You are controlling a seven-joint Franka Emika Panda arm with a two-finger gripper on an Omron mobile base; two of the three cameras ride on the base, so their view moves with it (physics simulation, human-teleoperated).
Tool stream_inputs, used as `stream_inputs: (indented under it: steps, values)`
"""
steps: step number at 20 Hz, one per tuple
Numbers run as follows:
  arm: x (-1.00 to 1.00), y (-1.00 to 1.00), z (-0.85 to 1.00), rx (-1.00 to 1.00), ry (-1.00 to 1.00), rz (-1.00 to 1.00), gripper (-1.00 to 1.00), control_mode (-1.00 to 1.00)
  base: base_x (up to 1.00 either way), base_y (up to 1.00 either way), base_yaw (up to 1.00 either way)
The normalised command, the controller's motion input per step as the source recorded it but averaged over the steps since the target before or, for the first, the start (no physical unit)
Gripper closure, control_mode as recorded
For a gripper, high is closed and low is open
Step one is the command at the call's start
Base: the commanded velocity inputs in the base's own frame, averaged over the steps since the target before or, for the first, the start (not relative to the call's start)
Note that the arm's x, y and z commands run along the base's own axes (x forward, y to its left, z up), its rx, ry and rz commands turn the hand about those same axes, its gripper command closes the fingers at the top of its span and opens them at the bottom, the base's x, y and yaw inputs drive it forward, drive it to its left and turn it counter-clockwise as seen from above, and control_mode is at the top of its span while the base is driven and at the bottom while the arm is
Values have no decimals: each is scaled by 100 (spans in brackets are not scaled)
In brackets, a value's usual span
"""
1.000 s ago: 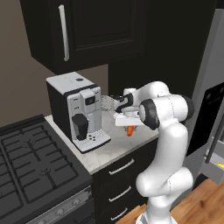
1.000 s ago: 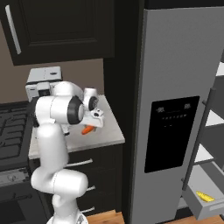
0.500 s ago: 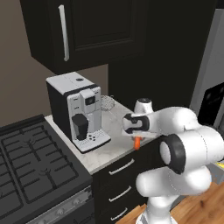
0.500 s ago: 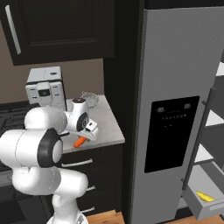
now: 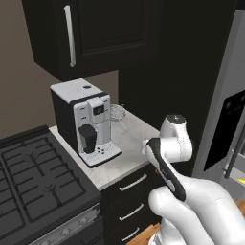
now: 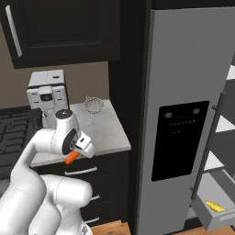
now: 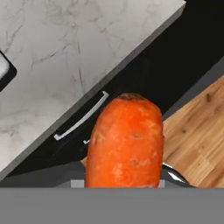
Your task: Place the carrot and corn inside the fridge drawer. Close the drawer after placing the vegetables.
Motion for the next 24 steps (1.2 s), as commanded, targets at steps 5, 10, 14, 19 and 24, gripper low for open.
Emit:
stream_inputs:
  steps: [5, 10, 14, 19, 24]
  values:
    - [-38, 5, 12, -1, -4, -1, 100, -100, 0, 0, 0]
    - [-27, 0, 0, 0, -2, -4, 100, -100, 0, 0, 0]
    - [-25, -5, 0, 2, -5, -6, 100, 100, -75, -36, -22]
    - [0, 0, 0, 0, 0, 0, 100, 100, -100, -75, -30]
    - [0, 0, 0, 0, 0, 0, 100, 100, -56, -95, -38]
